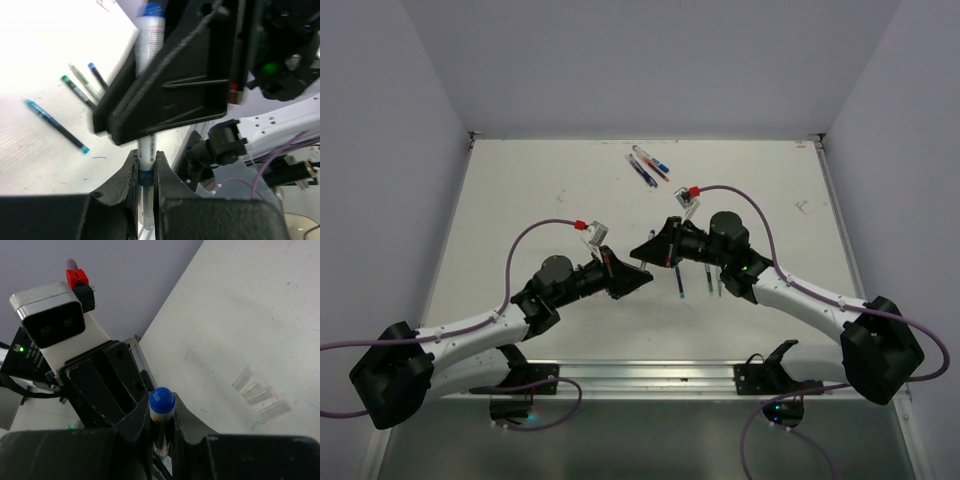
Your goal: Open the pen caps
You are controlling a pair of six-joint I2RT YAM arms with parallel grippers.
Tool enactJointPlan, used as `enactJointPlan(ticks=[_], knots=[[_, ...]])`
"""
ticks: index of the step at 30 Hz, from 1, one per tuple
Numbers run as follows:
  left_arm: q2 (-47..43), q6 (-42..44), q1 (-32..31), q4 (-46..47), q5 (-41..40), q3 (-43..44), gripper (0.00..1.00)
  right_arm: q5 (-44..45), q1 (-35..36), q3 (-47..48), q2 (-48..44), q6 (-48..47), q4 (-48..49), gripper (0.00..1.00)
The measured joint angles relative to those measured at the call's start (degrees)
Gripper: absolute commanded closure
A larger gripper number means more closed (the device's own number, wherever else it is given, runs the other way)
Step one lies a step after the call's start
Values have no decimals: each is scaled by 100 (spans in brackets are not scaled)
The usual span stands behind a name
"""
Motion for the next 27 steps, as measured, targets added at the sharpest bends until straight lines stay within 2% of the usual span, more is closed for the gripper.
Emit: enactJointPlan(ticks=[1,3,4,6,7,10,11,13,19,24,27], knots=[[24,2,4,-52,-35,7,100,-66,15,7,0,63,74,100],[48,39,15,-37,-7,11,100,-101,55,11,2,162,142,100],[59,46,17,-37,2,17,94,-120,42,11,15,195,164,100],[81,94,37,-42,46,22,74,-116,39,11,33,225,162,100],[107,127,48,-44,70,31,60,-107,39,11,35,229,144,100],[136,160,59,-46,240,55,48,0,37,11,35,188,-26,100],[127,181,59,-39,291,50,47,20,31,11,35,184,-92,100],[81,199,63,-44,341,24,47,44,24,13,35,175,-212,100],[-131,315,101,-79,435,-186,62,35,33,15,-33,168,-485,100],[-72,372,140,-74,533,-192,67,33,31,15,-50,170,-494,100],[87,396,146,-61,632,-192,84,28,31,15,-50,190,-487,100]])
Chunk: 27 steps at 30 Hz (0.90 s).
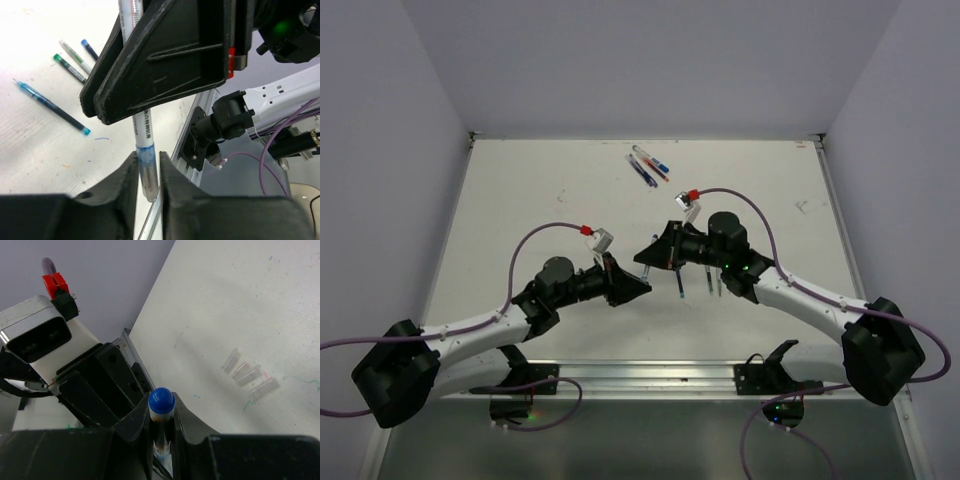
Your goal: Open the pen caps
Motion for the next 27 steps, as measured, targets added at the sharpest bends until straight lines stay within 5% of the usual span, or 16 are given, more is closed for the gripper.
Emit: enactJointPlan(ticks=[1,10,15,19,27], knots=[[59,-4,0,11,26,0,100,-11,0,0,0,7,-2,100],[122,-494,260,872,199,-402,100,378,114,50,-160,-105,-302,100],[-1137,52,-509,-468,-1762,-131,100,1060,315,741,-341,-127,-1220,100],[-1021,498,-608,-597,-1950,195,100,1405,323,988,-474,-101,-1510,100],[-815,382,-409,273,-1478,-219,100,297,-345,540,-345,767,-1025,100]])
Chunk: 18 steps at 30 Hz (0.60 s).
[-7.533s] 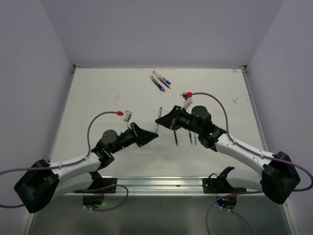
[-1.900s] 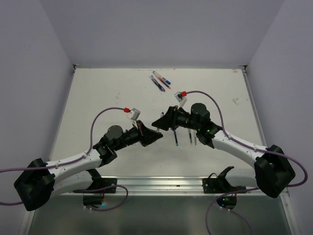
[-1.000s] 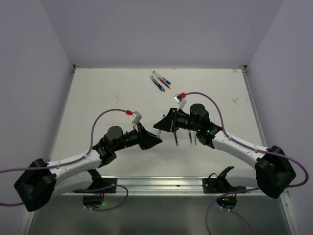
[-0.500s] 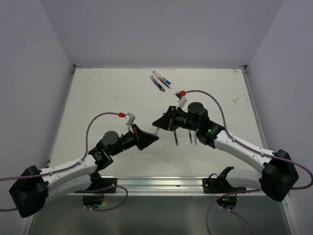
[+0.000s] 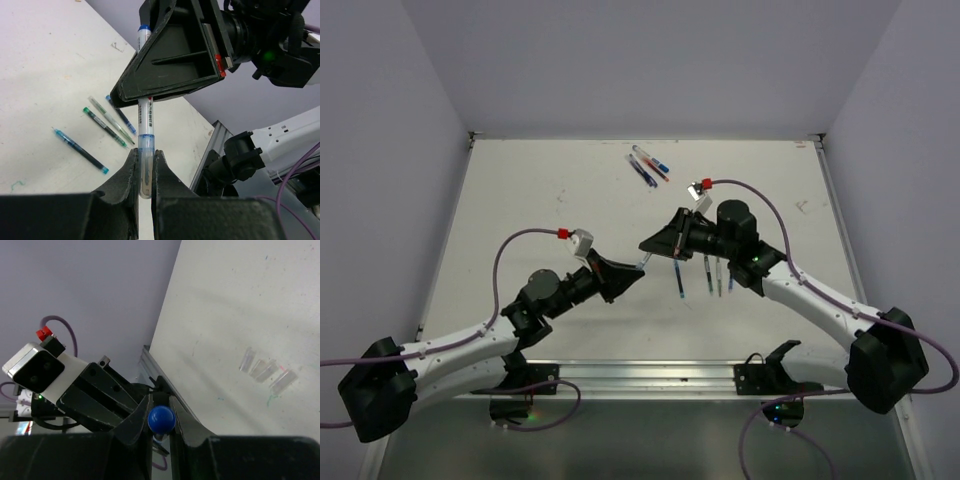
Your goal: Open the pen caps
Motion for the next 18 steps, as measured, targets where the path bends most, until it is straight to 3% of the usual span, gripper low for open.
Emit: enactJointPlan(ticks=[8,14,18], knots=[[109,-249,208,632,192,-365,100,-1624,-463,-33,935,461,1086,100],[914,-848,374,2037,640,-566,100,-2601,-675,55,1355,411,1954,100],[1309,-1285,382,2850,1622,-697,100,-3001,-804,411,1521,501,2664,100]])
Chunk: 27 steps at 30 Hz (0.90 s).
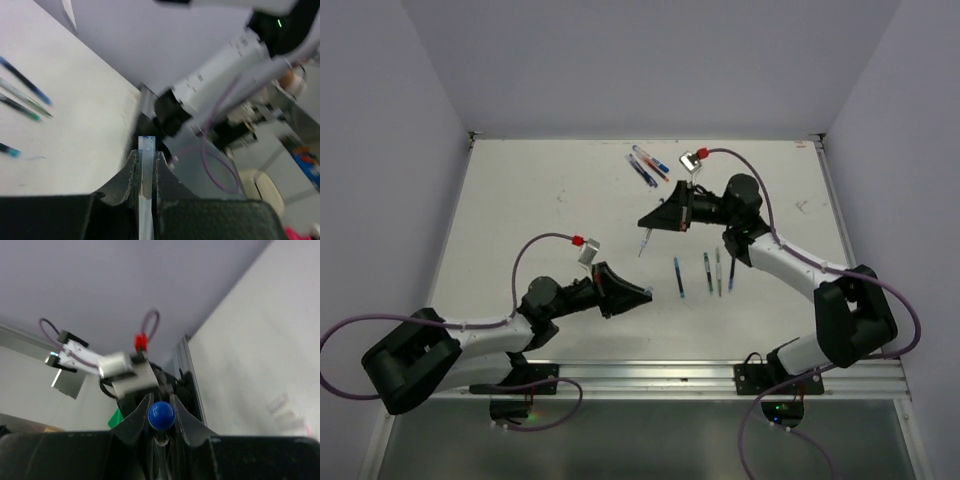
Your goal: Open the pen caps
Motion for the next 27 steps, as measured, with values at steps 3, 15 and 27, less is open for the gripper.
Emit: enactJointPlan(ticks=[3,15,27], knots=[[308,-319,-256,271,1080,-52,100,63,-44,496,203,304,997,100],[-1707,1128,-280,-3700,-352,785,100,2264,28,1397,-470,-2035,-2855,100],[-3069,1185,778,-6776,-3512,487,100,4671,-1556,1893,448,-3744,-7777,100]])
